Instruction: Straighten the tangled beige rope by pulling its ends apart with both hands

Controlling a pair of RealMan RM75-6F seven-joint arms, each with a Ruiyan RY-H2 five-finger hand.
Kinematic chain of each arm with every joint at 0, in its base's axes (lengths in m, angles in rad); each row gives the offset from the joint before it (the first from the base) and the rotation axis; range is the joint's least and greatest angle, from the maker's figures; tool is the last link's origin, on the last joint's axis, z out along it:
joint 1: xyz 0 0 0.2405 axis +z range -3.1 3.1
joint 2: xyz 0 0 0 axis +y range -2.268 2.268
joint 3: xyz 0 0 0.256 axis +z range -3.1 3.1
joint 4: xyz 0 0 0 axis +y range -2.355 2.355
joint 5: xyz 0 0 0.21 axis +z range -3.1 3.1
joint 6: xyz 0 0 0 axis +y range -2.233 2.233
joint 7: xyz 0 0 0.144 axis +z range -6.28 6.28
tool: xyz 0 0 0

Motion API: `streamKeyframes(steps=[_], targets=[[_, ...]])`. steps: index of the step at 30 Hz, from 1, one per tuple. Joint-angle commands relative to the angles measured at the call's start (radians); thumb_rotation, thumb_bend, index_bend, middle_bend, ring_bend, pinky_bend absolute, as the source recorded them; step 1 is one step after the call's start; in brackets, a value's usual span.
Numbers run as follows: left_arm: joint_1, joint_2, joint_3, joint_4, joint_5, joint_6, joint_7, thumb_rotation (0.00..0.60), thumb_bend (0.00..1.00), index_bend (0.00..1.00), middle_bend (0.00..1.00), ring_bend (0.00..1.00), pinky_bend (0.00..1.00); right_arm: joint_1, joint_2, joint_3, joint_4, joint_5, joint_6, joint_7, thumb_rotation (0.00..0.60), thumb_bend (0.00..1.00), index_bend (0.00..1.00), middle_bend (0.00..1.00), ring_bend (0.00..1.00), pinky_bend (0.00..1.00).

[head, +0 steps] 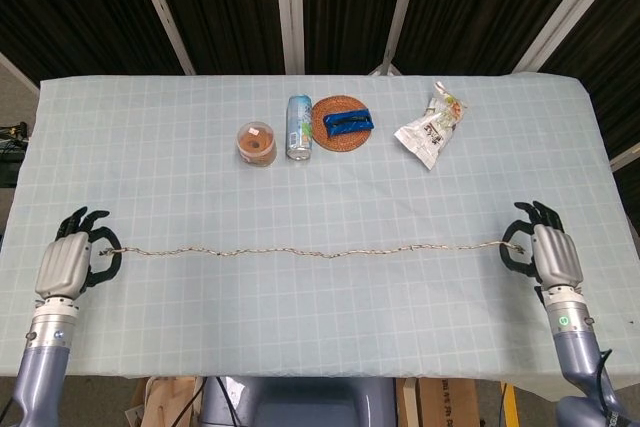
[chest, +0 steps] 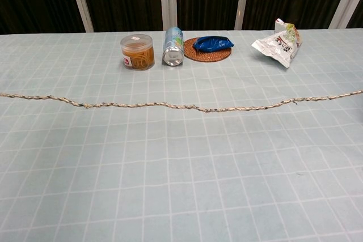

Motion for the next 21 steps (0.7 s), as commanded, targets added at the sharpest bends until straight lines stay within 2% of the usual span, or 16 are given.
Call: streamKeyframes(steps=[1,21], targets=[[0.001,-0.008,0.002,0.020,-0.005,-0.007,-0.007,0.600,0.54,0.58,0.16,0.00,0.00,-0.002,-0.006,0.001,0.012,0.005,-0.007,-0.002,0.600,0.47,0.65,0.19,0.00,0.00],[-0.016,-0.066,0.011,0.106,-0.002,-0.038,0.023,0.600,0.54,0.58,0.16,0.00,0.00,0.002,-0.042,0.011,0.056,0.040,-0.059,-0.017,0.600,0.47,0.65,0.19,0.00,0.00]])
